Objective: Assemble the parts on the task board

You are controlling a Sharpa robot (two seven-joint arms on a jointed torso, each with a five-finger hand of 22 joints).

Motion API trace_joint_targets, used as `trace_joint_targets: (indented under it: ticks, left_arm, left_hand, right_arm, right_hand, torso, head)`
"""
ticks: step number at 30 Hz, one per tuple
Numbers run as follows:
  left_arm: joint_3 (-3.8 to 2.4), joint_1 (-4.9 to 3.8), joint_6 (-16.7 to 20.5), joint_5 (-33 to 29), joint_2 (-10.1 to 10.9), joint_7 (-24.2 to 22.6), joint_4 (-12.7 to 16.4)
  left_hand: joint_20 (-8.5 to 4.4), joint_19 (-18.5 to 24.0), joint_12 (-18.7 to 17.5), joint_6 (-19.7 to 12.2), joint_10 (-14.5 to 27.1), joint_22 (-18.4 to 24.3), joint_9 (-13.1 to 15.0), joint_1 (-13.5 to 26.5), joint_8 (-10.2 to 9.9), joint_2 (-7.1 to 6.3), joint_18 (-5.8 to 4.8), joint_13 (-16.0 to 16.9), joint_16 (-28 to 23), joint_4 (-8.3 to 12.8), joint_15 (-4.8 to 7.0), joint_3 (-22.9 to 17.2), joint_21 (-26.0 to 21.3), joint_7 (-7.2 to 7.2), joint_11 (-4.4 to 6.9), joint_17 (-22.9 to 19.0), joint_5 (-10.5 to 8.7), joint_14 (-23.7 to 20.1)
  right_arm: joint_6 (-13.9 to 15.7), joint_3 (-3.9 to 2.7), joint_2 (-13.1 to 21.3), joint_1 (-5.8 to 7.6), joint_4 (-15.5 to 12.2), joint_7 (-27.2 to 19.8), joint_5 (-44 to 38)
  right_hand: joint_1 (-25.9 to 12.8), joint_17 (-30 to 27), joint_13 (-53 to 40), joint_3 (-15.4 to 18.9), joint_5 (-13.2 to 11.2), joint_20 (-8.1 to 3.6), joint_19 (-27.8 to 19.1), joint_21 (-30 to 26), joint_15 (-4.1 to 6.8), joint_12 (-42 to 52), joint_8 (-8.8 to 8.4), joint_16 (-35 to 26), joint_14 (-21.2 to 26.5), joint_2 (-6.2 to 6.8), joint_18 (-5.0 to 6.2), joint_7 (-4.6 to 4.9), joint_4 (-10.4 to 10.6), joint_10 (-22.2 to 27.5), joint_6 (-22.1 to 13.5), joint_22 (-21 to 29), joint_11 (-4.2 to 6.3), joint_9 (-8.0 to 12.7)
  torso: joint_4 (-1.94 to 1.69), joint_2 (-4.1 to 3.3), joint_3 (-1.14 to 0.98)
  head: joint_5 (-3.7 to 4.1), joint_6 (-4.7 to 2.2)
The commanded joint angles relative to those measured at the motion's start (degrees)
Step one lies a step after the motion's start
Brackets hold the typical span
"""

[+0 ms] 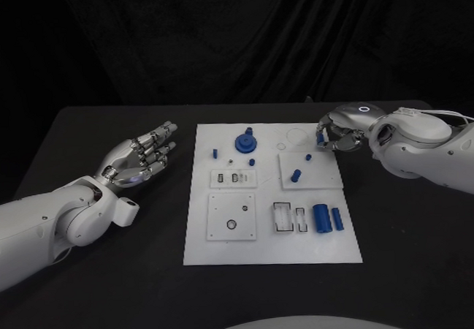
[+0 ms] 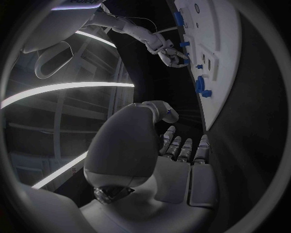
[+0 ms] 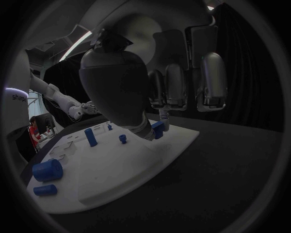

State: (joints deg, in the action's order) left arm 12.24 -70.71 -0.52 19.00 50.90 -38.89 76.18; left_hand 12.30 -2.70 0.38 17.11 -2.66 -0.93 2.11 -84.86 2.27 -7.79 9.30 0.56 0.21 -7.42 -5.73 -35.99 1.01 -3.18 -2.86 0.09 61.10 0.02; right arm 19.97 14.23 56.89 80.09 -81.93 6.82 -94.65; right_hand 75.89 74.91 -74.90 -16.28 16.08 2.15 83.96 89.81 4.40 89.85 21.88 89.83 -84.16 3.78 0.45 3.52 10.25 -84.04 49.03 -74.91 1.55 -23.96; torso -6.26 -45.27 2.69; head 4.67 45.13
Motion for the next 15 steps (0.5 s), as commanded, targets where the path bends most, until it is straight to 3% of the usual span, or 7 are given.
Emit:
trace_joint_targets:
  ticks: [1,6,11,15]
  left_arm:
    - [-0.04,0.12,-0.52,0.05,0.06,-2.45,0.15]
    - [-0.04,0.13,-0.46,0.05,0.06,-2.41,0.27]
    - [-0.05,0.14,-0.38,0.05,0.07,-2.52,0.58]
    - [-0.05,0.14,-0.38,0.05,0.04,-2.46,0.68]
  left_hand:
    - [0.39,-0.14,0.25,-0.14,0.02,-0.09,0.00,0.61,-0.15,0.06,0.97,0.10,-0.18,0.38,-0.53,-0.12,0.18,-0.24,-0.22,-0.06,-0.19,0.05]
    - [0.39,-0.14,0.25,-0.14,0.02,-0.09,0.00,0.61,-0.15,0.06,0.97,0.10,-0.18,0.38,-0.53,-0.12,0.18,-0.24,-0.22,-0.06,-0.19,0.05]
    - [0.39,-0.15,0.25,-0.15,-0.01,-0.09,0.00,0.64,-0.15,0.08,0.97,0.10,-0.18,0.42,-0.53,-0.13,0.19,-0.26,-0.20,-0.06,-0.19,0.06]
    - [0.46,-0.17,0.24,-0.28,0.02,-0.07,0.02,2.54,-0.13,1.43,0.98,0.09,-0.19,1.45,-0.57,2.03,0.15,-0.39,-0.22,-0.06,3.91,0.04]
  right_arm:
    - [5.49,-0.09,0.26,0.81,-2.23,0.06,-0.01]
    - [6.31,-0.11,0.12,2.22,-6.67,0.34,0.00]
    - [6.63,-0.11,-2.19,2.48,-9.51,-0.45,0.00]
    - [6.15,-0.11,-4.91,1.51,-9.85,-1.16,0.00]
  right_hand:
    - [0.18,15.09,-15.10,0.03,0.13,-0.31,6.04,0.19,0.35,0.15,0.11,0.17,-5.84,-0.41,-0.45,-0.57,-0.42,-5.96,1.06,-15.09,0.20,-0.05]
    - [0.27,15.09,-15.10,-0.01,0.13,-0.31,6.04,0.19,0.33,0.15,-0.04,0.17,-5.84,-0.37,-0.45,-0.46,-0.66,-5.96,1.42,-15.09,0.14,0.01]
    - [0.50,15.09,-15.10,-0.06,0.13,-0.31,6.04,0.19,0.31,0.15,-0.42,0.17,-5.84,-0.23,-0.45,-0.43,-1.15,-5.96,1.78,-15.09,0.11,0.15]
    - [0.35,15.09,-15.10,-0.02,0.11,-0.30,6.04,0.19,0.27,0.15,-0.63,0.17,-5.84,-0.24,-0.45,-0.21,-1.24,-5.96,2.16,-15.09,0.00,0.20]
  torso:
    - [-0.03,-0.01,0.01]
    - [0.05,0.00,-0.02]
    - [0.09,0.04,0.01]
    - [-0.01,0.04,0.05]
  head:
    - [-0.10,0.01]
    - [-0.02,0.18]
    - [0.12,0.30]
    - [0.19,0.22]
